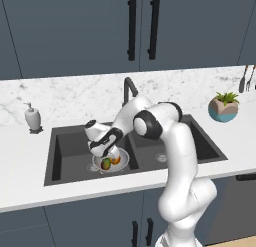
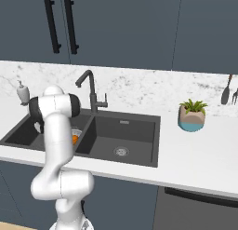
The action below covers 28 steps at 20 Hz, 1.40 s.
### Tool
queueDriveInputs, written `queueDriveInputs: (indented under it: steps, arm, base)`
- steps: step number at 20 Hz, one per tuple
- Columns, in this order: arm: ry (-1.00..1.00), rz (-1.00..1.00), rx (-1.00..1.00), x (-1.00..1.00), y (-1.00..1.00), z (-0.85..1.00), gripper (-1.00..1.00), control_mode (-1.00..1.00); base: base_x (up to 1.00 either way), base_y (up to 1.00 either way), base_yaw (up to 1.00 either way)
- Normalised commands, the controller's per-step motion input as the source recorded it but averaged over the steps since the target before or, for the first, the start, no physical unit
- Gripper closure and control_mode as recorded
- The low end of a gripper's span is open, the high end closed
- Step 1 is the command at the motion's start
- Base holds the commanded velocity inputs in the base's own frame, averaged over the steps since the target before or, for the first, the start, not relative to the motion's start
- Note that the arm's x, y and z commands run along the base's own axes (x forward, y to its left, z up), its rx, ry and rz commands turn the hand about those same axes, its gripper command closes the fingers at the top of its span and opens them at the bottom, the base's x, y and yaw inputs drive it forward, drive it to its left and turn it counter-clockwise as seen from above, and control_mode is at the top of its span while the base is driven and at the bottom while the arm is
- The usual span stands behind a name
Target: Put the colander in the sink, put the orange, mango in the colander, and turn on the sink faucet and pour water over the colander.
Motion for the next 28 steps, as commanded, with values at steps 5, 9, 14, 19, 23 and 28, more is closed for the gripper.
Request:
queueDriveInputs:
  steps: [5, 9, 14, 19, 23, 28]
  arm:
    - [-0.2, 0.04, 0.0, -0.37, 0.01, 0.6, -1.0, -1.0]
    - [-0.23, 0.08, 0.0, -0.56, 0.02, 0.81, -1.0, -1.0]
    - [-0.2, 0.12, 0.02, -0.78, 0.0, 0.99, -1.0, -1.0]
    - [-0.06, 0.11, 0.15, -0.77, -0.2, 1.0, -1.0, -1.0]
    - [0.01, 0.08, 0.24, -0.54, -0.61, 1.0, -1.0, -1.0]
    - [0.05, 0.08, 0.25, -0.35, -0.71, 1.0, -1.0, -1.0]
  base:
    - [0.0, 0.0, 0.0]
    - [0.0, 0.0, 0.0]
    - [0.0, 0.0, 0.0]
    - [0.0, 0.0, 0.0]
    - [0.0, 0.0, 0.0]
    - [0.0, 0.0, 0.0]
